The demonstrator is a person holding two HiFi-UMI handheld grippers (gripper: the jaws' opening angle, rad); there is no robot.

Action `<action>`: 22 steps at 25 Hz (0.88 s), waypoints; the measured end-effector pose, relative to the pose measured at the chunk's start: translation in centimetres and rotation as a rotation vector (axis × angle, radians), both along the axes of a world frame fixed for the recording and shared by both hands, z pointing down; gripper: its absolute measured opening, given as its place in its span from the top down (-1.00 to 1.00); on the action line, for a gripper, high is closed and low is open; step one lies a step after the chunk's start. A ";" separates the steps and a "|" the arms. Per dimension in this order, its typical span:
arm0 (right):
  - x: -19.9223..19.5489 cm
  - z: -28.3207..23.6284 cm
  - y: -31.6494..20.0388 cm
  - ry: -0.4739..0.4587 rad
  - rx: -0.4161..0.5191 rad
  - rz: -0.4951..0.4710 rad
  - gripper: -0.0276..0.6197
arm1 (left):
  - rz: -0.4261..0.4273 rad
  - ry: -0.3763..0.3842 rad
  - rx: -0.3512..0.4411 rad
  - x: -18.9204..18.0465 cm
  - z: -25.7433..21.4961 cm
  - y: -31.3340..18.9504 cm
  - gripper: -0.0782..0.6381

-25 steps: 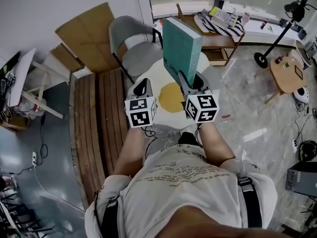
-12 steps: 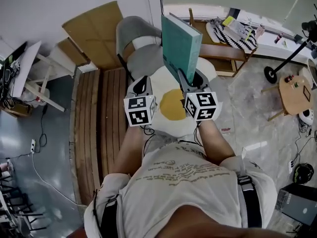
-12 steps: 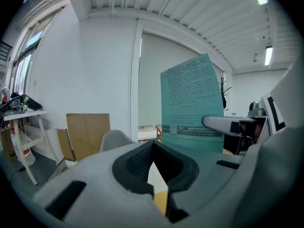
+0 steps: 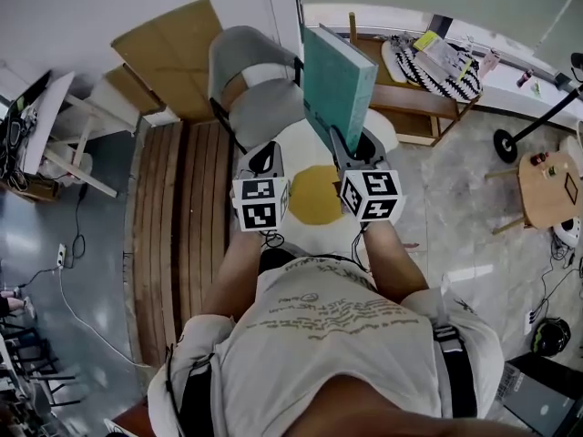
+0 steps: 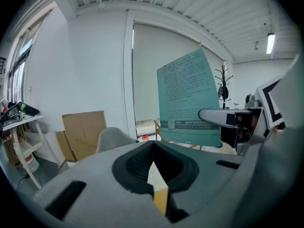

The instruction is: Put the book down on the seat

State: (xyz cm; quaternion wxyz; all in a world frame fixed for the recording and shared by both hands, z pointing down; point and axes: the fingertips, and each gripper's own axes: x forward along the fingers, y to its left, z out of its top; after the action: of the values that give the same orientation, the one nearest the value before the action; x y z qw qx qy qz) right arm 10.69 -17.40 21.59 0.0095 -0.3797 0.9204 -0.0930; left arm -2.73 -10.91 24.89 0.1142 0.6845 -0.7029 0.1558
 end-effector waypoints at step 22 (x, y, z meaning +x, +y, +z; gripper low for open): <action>-4.1 8.8 -4.4 0.179 -0.150 0.077 0.41 | 0.066 0.081 -0.139 -5.9 5.9 -5.4 0.73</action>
State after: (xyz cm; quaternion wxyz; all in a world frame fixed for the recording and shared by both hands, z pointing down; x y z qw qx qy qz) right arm 6.57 -21.81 30.36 -0.0977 -0.4209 0.8928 -0.1270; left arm -8.61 -16.30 30.76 0.1847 0.7034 -0.6623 0.1801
